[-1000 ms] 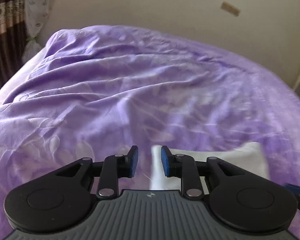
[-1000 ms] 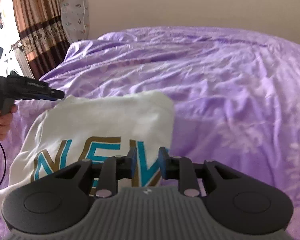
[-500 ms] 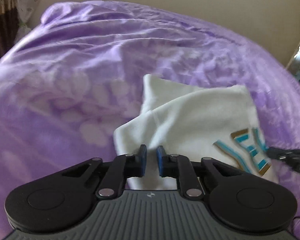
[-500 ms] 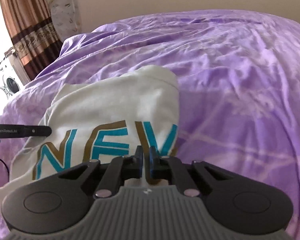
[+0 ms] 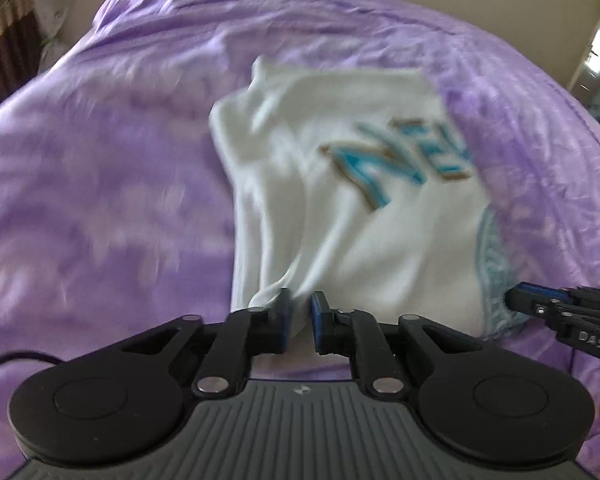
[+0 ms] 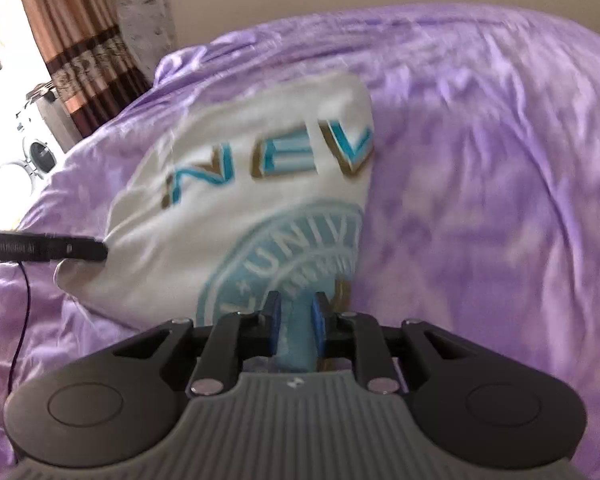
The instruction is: Fold small clothes
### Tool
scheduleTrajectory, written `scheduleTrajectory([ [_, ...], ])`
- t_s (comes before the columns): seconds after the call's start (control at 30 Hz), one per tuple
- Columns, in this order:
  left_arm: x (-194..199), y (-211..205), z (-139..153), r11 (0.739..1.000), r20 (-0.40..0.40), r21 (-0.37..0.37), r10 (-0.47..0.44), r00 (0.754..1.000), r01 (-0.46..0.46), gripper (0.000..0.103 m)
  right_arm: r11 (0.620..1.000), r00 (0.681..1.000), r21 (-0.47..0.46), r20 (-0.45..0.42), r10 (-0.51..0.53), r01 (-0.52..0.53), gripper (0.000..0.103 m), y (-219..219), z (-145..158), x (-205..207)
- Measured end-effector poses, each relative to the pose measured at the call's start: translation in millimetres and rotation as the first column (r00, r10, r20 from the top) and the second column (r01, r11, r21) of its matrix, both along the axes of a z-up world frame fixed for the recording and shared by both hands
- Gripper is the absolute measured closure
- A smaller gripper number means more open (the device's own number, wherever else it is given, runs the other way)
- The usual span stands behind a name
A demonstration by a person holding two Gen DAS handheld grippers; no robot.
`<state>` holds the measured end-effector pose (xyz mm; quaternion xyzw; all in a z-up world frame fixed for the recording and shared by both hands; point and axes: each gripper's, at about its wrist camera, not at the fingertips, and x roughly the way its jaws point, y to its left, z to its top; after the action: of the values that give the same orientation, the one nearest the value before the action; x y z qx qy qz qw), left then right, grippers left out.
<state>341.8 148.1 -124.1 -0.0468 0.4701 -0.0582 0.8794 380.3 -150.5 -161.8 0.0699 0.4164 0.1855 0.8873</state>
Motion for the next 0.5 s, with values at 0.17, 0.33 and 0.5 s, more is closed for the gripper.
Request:
scheduleTrajectory([
  [0.17, -5, 14, -29, 0.994, -0.003, -0.089, 0.058, 0.998, -0.058, 0.092, 1.0, 1.0, 0.009, -0.013, -0.019, 0.02, 0.09, -3, -28, -9],
  [0.33, -18, 12, -21, 0.992, 0.002, -0.099, 0.08, 0.997, -0.079, 0.093, 1.0, 1.0, 0.013, -0.007, -0.023, 0.023, 0.09, -4, -39, -14],
  [0.5, -26, 28, 16, 0.987, 0.168, -0.156, 0.049, 0.985, -0.022, 0.046, 0.994, 0.999, 0.099, -0.021, -0.037, 0.039, 0.063, -22, -14, -14],
])
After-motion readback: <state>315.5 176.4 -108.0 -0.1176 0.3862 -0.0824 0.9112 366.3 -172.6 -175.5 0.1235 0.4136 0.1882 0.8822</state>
